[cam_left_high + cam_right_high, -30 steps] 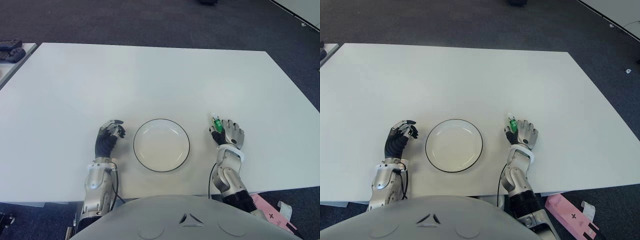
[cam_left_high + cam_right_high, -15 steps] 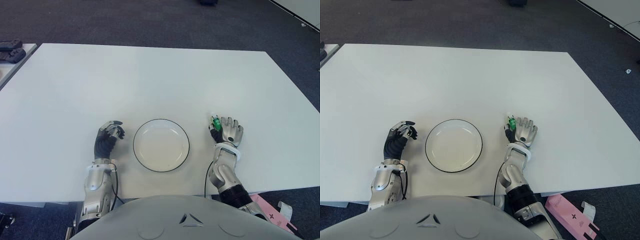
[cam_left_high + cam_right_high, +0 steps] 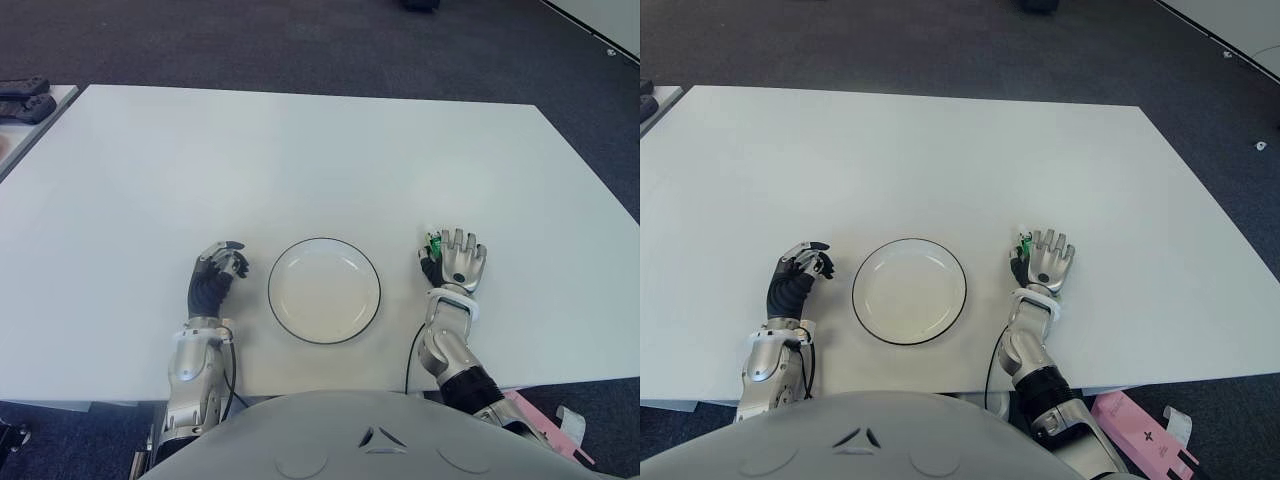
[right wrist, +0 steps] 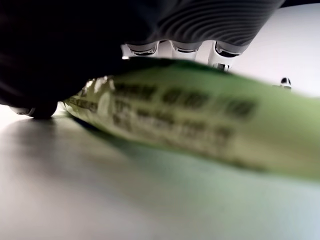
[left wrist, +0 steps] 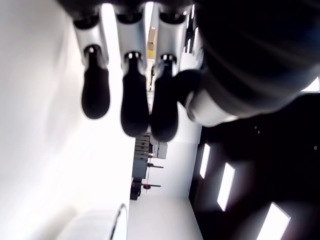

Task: Put the toothpaste on the table into the plate.

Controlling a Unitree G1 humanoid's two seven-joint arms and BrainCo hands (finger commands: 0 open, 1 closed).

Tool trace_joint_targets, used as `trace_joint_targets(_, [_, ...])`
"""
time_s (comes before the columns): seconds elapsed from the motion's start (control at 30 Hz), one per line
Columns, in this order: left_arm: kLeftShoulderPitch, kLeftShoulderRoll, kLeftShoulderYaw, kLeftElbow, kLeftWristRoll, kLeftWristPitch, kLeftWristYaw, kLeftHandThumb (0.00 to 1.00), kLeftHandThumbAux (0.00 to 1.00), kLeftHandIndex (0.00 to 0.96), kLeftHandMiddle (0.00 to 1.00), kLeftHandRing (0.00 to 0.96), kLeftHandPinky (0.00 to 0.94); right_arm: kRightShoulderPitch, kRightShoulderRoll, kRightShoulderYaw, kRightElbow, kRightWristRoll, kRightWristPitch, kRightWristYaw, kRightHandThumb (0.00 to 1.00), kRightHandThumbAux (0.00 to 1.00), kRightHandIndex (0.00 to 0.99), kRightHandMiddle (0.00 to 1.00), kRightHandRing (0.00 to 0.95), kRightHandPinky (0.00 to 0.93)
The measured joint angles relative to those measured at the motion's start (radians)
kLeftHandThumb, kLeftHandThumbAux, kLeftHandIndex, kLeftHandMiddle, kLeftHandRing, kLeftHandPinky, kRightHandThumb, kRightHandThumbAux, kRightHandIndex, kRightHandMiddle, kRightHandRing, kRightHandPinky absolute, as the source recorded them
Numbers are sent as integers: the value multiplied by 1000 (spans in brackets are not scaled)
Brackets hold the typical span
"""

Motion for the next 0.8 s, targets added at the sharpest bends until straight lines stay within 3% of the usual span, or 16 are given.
trace_joint_targets(0.13, [0,0,3,-1,0,1,6,712,715,439,639,627,619,0,-15,9,0,2,-18,-3,670,307,0,0,0,115])
trace_joint_targets(0.2, [0,0,6,-2,0,5,7,712,715,439,639,629,620,1,-20,8,0,6,-26,-5,691,327,15,0,15,207])
trace_joint_targets(0.3, [0,0,10,-4,-1,9,7,712,715,439,642,632,619,1,-21,3,0,15,-35,-10,776,359,78,44,129,377])
trace_joint_targets(0.4, [0,-1,16,-7,-2,11,7,712,715,439,643,631,618,2,-17,-17,-3,35,-36,-11,867,394,145,103,213,475])
trace_joint_targets(0.57, [0,-1,23,-12,-3,19,7,711,715,439,644,631,617,6,-15,-48,-7,59,-45,-41,951,420,219,181,297,538])
trace_joint_targets(0.6, [0,-1,23,-14,-3,21,7,711,715,439,644,631,619,8,-13,-55,-9,66,-50,-46,969,527,244,212,326,498])
trace_joint_targets(0.67, [0,-1,24,-14,-3,21,7,710,715,439,644,632,620,14,-6,-71,-21,87,-61,-61,984,619,273,251,362,464])
trace_joint_targets(0.8, [-1,-1,25,-16,-3,25,7,710,715,440,645,633,620,33,7,-100,-46,122,-91,-93,996,697,352,378,459,435])
